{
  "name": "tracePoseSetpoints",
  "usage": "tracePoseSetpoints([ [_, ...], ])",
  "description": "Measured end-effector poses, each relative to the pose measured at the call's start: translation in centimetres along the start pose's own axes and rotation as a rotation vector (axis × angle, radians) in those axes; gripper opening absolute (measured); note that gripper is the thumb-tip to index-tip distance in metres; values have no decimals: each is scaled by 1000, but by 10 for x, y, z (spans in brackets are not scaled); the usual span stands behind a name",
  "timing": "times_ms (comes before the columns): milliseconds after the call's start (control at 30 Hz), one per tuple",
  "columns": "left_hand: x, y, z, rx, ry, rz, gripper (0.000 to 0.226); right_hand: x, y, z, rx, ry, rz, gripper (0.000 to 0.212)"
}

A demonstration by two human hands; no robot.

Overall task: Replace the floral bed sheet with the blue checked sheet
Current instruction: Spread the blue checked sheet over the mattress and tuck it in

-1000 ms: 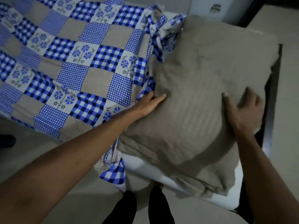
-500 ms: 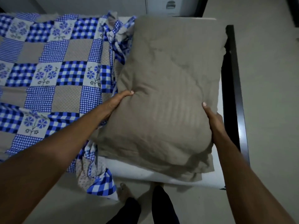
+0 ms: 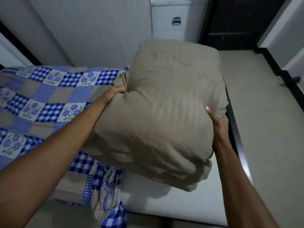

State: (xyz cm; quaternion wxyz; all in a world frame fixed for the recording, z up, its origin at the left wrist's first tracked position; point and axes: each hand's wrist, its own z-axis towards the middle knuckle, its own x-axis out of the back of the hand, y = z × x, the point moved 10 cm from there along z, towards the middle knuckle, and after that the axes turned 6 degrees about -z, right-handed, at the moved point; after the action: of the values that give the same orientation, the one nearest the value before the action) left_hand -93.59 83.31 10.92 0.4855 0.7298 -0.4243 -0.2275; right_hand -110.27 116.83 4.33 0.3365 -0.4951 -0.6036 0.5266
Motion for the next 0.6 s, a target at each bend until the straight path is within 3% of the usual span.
tracePoseSetpoints([
  [167, 118, 16, -25, -78, 129, 125, 22, -118, -2, -23, 9, -161, 4, 66],
  [267, 218, 0, -33, -29, 259, 174, 32, -206, 7, -38, 15, -245, 21, 63],
  [367, 322, -11, -40, -31, 364, 244, 14, -304, 29, -59, 4, -310, 41, 57],
  [400, 353, -18, -40, -13, 405, 262, 20, -334, 38, -65, -1, -330, 55, 56],
  [467, 429, -47, -35, 75, 558, 338, 30, -390, 69, -74, -64, -350, 79, 58],
  [533, 493, -87, -32, 163, 711, 372, 9, -440, 118, -83, -157, -379, 47, 66],
  [600, 532, -131, -16, 195, 733, 457, 32, -476, 175, -95, -237, -425, -51, 82],
])
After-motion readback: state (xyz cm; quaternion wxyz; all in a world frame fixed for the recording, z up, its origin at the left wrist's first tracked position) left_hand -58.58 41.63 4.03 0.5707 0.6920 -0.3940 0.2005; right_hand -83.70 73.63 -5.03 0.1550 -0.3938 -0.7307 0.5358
